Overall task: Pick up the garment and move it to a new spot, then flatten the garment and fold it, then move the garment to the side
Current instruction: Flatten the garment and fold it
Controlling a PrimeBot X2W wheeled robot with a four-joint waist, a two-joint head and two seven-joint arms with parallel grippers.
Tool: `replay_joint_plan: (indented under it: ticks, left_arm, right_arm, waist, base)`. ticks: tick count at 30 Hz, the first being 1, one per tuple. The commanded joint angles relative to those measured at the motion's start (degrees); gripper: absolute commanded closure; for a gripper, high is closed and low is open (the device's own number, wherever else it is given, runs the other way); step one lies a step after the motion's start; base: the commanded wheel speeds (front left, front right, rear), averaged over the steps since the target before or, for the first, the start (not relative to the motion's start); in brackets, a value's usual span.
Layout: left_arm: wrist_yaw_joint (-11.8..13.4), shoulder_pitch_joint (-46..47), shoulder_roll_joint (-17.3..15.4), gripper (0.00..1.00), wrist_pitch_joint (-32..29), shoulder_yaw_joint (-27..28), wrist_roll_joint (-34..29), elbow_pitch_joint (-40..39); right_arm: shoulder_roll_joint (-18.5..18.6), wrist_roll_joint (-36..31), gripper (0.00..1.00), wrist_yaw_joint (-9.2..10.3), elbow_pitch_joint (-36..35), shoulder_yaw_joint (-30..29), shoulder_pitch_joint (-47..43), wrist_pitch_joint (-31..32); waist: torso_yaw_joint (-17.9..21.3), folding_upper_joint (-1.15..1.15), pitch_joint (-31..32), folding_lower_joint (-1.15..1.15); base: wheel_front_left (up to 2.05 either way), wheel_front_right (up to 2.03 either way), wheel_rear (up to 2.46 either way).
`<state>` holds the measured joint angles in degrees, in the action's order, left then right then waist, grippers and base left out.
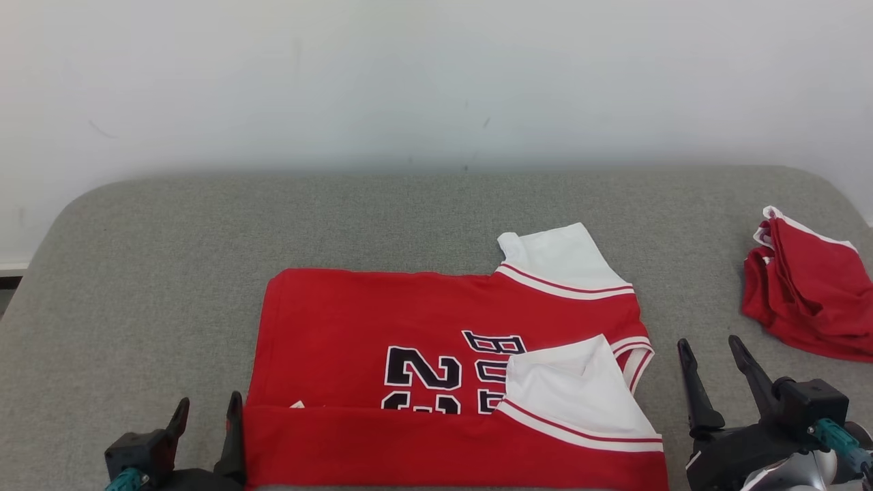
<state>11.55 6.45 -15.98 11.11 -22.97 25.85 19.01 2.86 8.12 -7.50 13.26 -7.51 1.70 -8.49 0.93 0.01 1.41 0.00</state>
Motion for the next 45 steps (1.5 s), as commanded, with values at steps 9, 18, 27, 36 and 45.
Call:
replay_joint_plan:
  ticks: [9,18,27,36,45]
  left_arm:
    - [-1.23,1.77,-0.11,0.00,-2.30,-1.45,0.82,0.75]
    - [-2.58,9.66,-0.22,0.00,-9.02,-3.48,0.08,2.35]
    - [-3.94,21.82,-0.37,0.00,-18.10,-4.41,-0.38,6.10]
    - [-6.10,33.84,0.11,0.00,-27.20,-6.12,-0.71,12.03]
    - [-5.74,44.08,-0.29,0.00,-34.76,-7.43,-2.32,16.46]
  right_arm:
    - [0.13,-0.67,0.00,0.03,-0.20,1.07,0.28,1.35]
    - [0.11,-3.07,0.00,0.03,-1.40,2.16,4.71,10.01]
    - [0.14,-3.33,0.00,0.03,-1.71,2.41,14.25,24.92]
    - [0.64,-5.93,0.00,0.03,-2.72,0.42,23.03,40.42]
    - [1.72,-8.44,0.00,0.03,-3.49,0.60,31.52,48.93]
  waist:
    - [-0.61,-0.01,-0.55,0.00]
    - [-1.41,-0.01,-4.07,0.00]
    - [-1.68,-0.01,-10.01,0.00]
    - [-2.20,-0.01,-15.53,0.00]
    - [-1.76,-0.01,-20.89,0.00]
  base:
    - [0.00,0.00,0.00]
    - [0.00,0.00,0.00]
    - [0.00,0.00,0.00]
    - [0.00,0.00,0.00]
    - [0.00,0.00,0.00]
